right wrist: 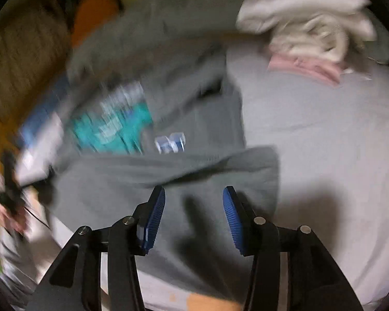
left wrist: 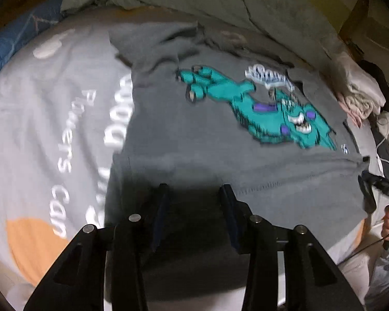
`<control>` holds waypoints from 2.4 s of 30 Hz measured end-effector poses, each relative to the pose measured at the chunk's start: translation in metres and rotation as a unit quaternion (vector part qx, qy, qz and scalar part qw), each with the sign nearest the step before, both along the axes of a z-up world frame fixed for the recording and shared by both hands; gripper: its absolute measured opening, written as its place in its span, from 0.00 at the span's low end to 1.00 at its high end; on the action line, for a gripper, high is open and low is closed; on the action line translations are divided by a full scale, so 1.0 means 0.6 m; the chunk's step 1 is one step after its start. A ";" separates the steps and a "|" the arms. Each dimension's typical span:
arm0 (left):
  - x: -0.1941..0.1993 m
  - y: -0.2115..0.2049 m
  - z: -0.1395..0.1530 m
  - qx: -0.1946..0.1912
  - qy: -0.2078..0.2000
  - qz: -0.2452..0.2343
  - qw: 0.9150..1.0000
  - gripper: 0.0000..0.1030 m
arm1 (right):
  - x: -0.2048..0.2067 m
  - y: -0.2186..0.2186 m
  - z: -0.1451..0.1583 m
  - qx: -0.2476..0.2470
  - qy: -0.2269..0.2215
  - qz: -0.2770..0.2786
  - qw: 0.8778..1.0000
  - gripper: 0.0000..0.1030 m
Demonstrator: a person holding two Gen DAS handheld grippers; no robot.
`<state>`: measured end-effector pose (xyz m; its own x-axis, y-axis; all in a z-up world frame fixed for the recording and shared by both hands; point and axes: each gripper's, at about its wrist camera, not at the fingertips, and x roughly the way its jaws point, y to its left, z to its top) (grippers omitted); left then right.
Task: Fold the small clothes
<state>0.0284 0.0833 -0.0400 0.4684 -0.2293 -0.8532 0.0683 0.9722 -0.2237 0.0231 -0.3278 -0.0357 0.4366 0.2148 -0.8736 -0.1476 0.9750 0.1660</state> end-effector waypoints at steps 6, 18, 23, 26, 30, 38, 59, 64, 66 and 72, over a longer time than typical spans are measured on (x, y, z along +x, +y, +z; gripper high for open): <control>0.072 0.061 0.021 -0.016 -0.053 0.074 0.996 0.38 | 0.062 -0.014 0.028 -0.071 -0.121 -0.074 0.987 0.47; -0.069 0.060 0.033 0.017 -0.014 -0.025 0.999 0.42 | -0.030 -0.121 0.078 -0.097 -0.173 -0.132 0.971 0.53; -0.044 0.060 0.010 0.031 -0.005 -0.002 0.999 0.39 | -0.023 -0.140 0.062 -0.060 -0.151 -0.148 0.976 0.53; -0.023 0.073 -0.009 0.041 0.017 0.029 0.999 0.15 | -0.027 -0.136 0.061 -0.066 -0.156 -0.147 0.974 0.53; 0.006 0.108 0.022 -0.020 -0.007 0.065 0.998 0.07 | -0.024 -0.129 0.060 -0.064 -0.156 -0.140 0.976 0.53; 0.112 0.141 0.023 -0.057 -0.001 0.112 0.992 0.35 | -0.010 -0.105 0.053 -0.050 -0.153 -0.093 0.983 0.53; 0.052 0.163 0.010 -0.070 -0.054 0.065 0.994 0.66 | 0.046 -0.040 0.038 -0.095 -0.149 -0.091 0.980 0.03; 0.012 0.218 0.047 -0.131 -0.128 0.120 0.976 0.66 | 0.038 -0.062 0.022 -0.075 -0.150 -0.132 0.977 0.03; 0.019 0.219 0.047 -0.170 -0.120 0.081 0.975 0.66 | -0.003 -0.069 0.075 -0.039 -0.241 -0.138 0.960 0.03; 0.046 0.127 0.020 -0.074 -0.078 0.001 0.994 0.66 | 0.002 -0.031 0.074 -0.117 -0.250 -0.109 0.955 0.03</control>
